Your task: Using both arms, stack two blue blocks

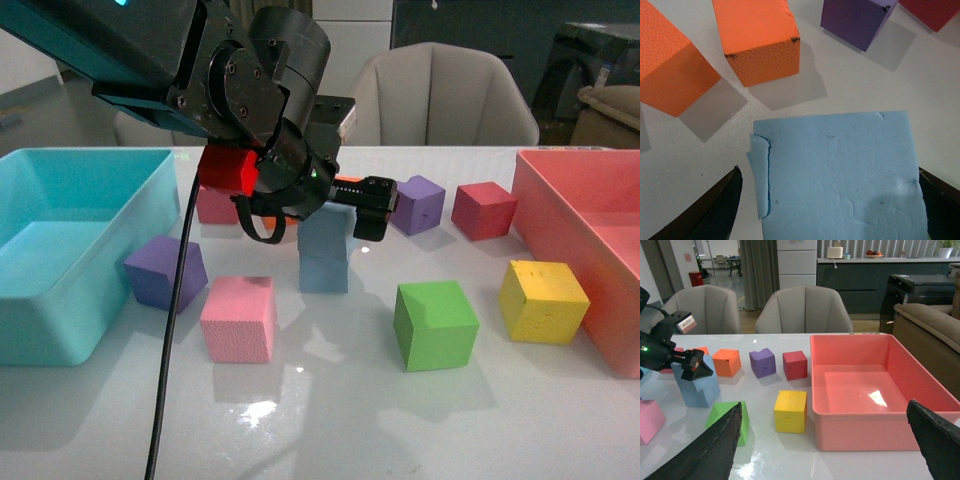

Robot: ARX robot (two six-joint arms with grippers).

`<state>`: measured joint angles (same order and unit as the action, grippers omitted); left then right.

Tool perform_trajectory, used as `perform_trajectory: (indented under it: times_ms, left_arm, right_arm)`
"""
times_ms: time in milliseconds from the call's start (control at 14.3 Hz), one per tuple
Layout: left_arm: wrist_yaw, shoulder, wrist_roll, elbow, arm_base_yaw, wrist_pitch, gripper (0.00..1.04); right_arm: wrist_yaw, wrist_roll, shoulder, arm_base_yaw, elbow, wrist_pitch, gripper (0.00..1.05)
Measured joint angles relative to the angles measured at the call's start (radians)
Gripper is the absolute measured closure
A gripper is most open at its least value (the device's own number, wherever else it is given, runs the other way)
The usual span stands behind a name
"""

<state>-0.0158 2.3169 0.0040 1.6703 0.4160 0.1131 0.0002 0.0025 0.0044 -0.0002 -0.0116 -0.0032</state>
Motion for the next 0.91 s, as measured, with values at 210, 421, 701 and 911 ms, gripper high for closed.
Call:
perform_trajectory:
  times_ms: [210, 421, 701, 911]
  left_arm:
    - [-0.009, -0.033, 0.0, -0.004, 0.012, -0.041, 0.07]
    - [-0.005, -0.137, -0.001, -0.055, 0.037, -0.136, 0.07]
    - [-0.016, -0.384, -0.045, -0.347, 0.066, -0.437, 0.07]
    - [0.156, -0.573, -0.041, -0.578, 0.069, -0.695, 0.15]
  right_arm:
    - [0.0, 0.0, 0.0, 0.0, 0.0, 0.0, 0.06]
    - [0.0, 0.0, 0.0, 0.0, 0.0, 0.0, 0.06]
    - [0.0, 0.0, 0.0, 0.0, 0.0, 0.0, 0.06]
    - [0.0, 0.0, 0.0, 0.0, 0.0, 0.0, 0.06]
